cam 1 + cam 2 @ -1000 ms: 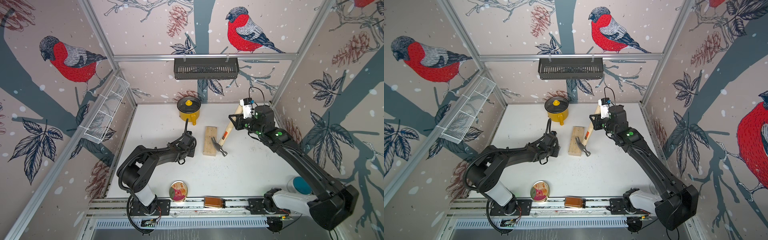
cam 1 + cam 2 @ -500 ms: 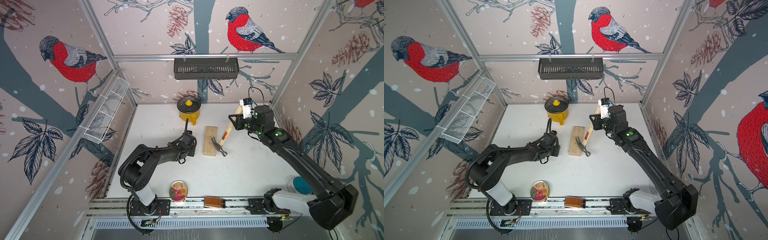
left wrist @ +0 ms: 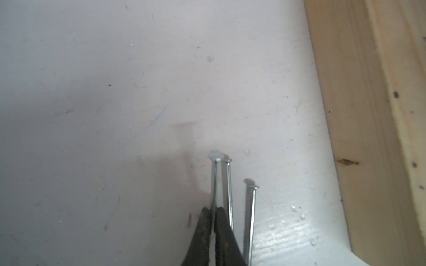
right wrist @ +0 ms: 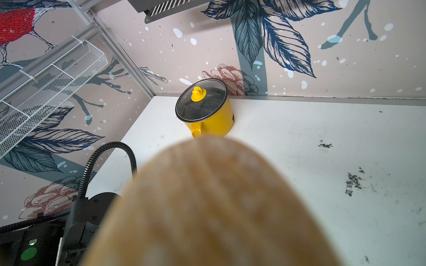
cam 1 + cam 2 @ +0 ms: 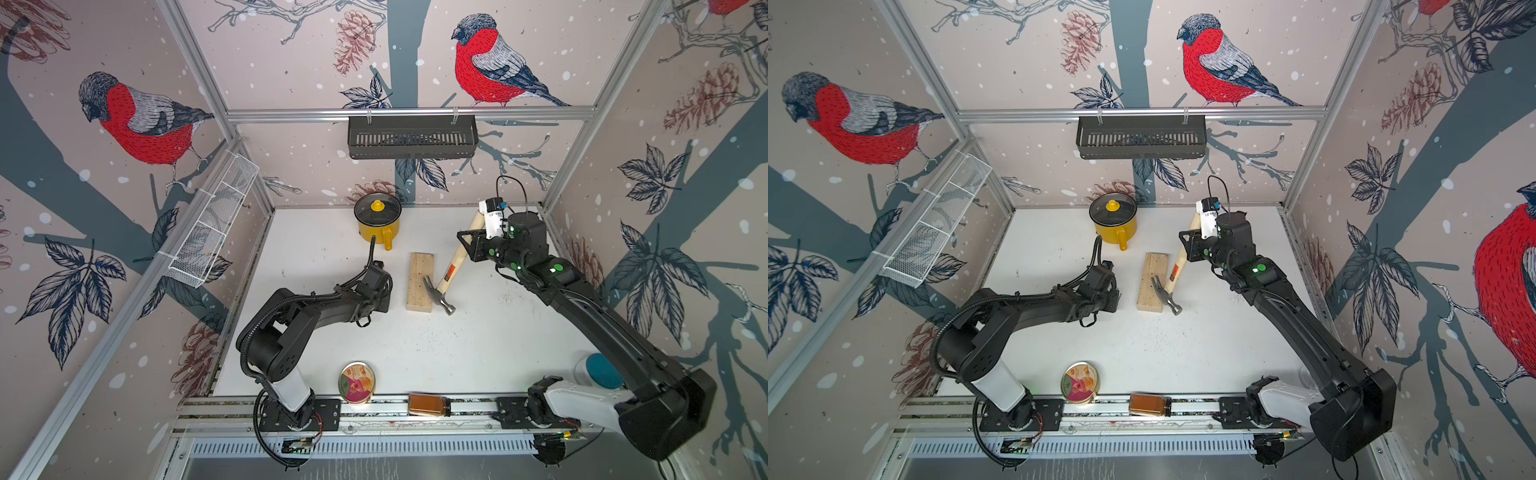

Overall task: Use a claw hammer to pull out a nail
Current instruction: Place the nail at the center of the board.

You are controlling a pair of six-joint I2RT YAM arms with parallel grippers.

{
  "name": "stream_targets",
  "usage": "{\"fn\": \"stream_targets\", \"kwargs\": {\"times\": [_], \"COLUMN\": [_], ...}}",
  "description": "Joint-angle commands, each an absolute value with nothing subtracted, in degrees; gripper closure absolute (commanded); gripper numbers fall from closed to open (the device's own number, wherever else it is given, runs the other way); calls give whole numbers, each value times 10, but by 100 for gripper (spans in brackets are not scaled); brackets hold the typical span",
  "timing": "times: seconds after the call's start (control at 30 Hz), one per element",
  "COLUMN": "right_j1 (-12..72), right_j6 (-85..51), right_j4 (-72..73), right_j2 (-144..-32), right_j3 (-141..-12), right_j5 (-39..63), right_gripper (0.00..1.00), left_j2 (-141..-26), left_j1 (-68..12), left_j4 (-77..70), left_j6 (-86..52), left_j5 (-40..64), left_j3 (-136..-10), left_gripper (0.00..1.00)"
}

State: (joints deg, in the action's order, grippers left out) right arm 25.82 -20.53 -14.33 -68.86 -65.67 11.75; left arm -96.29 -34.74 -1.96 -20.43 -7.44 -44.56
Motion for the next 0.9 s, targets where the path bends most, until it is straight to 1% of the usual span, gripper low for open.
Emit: {"fn": "stream_targets", "kwargs": {"times": [0.0, 0.07, 0.13, 0.53, 0.73, 0.87], "right_j1": [258, 258, 258, 257, 257, 258], "right_j6": [-211, -212, -212, -211, -213, -216], "right_j4": [-95, -96, -96, -99, -100, -96], "right_j2": [-681, -681, -680, -674, -673, -674], "right_j3": [-660, -660, -660, -662, -668, -666], "right_j5": [123, 123, 123, 123, 127, 128], "right_gripper": [100, 100, 100, 100, 100, 100], "left_j2": [-956, -953, -951, -918, -875, -840], "left_j1": [-347, -347, -347, -347, -347, -347], "left_j4": [0, 0, 0, 0, -1, -7], "left_j6": [-212, -213, -212, -216, -218, -218], "left_j5": [-71, -72, -72, -67, -70, -64], "left_j3": [-443, -443, -443, -439, -434, -428], "left_gripper": [85, 82, 81, 81, 81, 79]}}
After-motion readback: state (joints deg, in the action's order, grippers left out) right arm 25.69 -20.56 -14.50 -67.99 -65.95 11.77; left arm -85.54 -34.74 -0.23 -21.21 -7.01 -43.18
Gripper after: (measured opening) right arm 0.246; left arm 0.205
